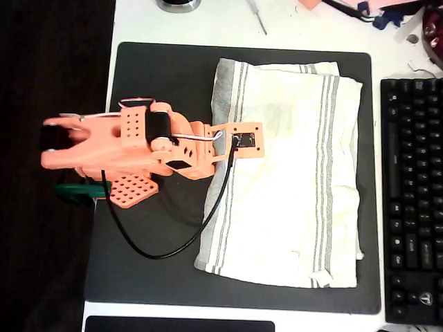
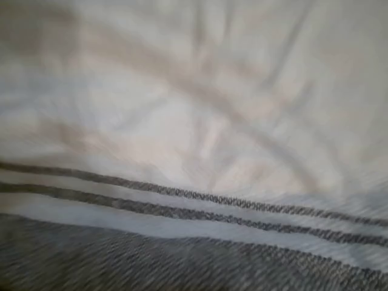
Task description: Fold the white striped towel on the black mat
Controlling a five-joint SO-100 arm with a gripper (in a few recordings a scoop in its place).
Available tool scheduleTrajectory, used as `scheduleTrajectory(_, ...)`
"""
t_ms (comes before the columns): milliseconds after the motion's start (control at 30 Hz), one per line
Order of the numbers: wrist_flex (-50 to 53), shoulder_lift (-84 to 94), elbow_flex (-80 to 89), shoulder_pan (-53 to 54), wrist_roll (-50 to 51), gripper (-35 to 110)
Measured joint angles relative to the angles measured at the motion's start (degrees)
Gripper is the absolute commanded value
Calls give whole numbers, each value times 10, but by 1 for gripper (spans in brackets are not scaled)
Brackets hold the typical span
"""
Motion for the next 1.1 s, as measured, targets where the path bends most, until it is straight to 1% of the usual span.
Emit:
scheduleTrajectory(100, 7, -86, -75, -17, -3, 0)
scheduleTrajectory(233, 81, -202, -200, -63, -2, 0)
scheduleTrajectory(333, 129, -295, -300, -106, 23, 0)
scheduleTrajectory(433, 145, -358, -372, -149, 51, 0)
scheduleTrajectory(500, 147, -401, -406, -182, 70, 0)
scheduleTrajectory(567, 148, -444, -453, -209, 111, 0)
scheduleTrajectory(667, 125, -514, -512, -257, 157, 0)
scheduleTrajectory(833, 80, -618, -563, -311, 215, 2)
scheduleTrajectory(933, 69, -694, -594, -325, 244, 4)
scheduleTrajectory(1100, 62, -833, -695, -329, 285, 5)
